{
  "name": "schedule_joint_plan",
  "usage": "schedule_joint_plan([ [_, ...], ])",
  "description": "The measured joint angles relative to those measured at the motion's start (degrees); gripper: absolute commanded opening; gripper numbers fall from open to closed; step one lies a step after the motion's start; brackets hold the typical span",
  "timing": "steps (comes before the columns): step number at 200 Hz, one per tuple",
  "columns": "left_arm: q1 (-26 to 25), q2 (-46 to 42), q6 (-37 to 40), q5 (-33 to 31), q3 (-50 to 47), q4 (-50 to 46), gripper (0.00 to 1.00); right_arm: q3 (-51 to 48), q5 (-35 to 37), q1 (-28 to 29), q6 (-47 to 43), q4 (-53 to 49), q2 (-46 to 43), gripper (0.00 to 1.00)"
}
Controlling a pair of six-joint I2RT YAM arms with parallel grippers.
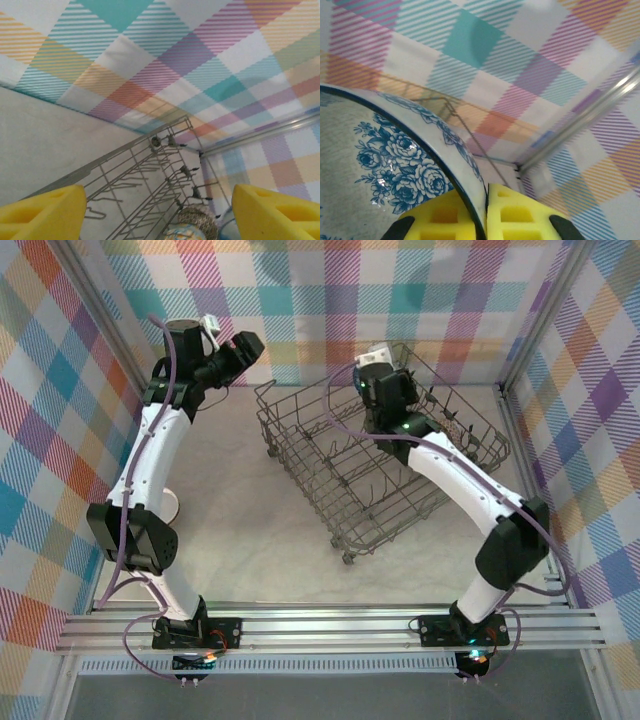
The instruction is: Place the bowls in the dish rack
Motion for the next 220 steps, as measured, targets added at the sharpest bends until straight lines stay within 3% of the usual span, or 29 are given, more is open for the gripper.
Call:
schedule_joint_plan([
  [41,1.6,-0.4,1.6,3.6,-4.5,0.5,0.77,-8.0,6.7,0.0,-1.3,-5.4,-5.5,0.00],
  [109,2.2,3.7,1.9,8.0,-2.7,1.6,0.72,-16.2,15.1,2.0,-0.5,-11.3,-5.8,0.00],
  [172,2.8,5.1,2.1,9.7,-2.7,1.7,0.71,-17.2,19.3,2.7,6.1,-17.4,-4.8,0.00],
  [220,2.8,5.1,2.3,10.8,-2.4,1.7,0.70,-16.9,21.1,2.9,16.5,-27.6,-0.7,0.00],
])
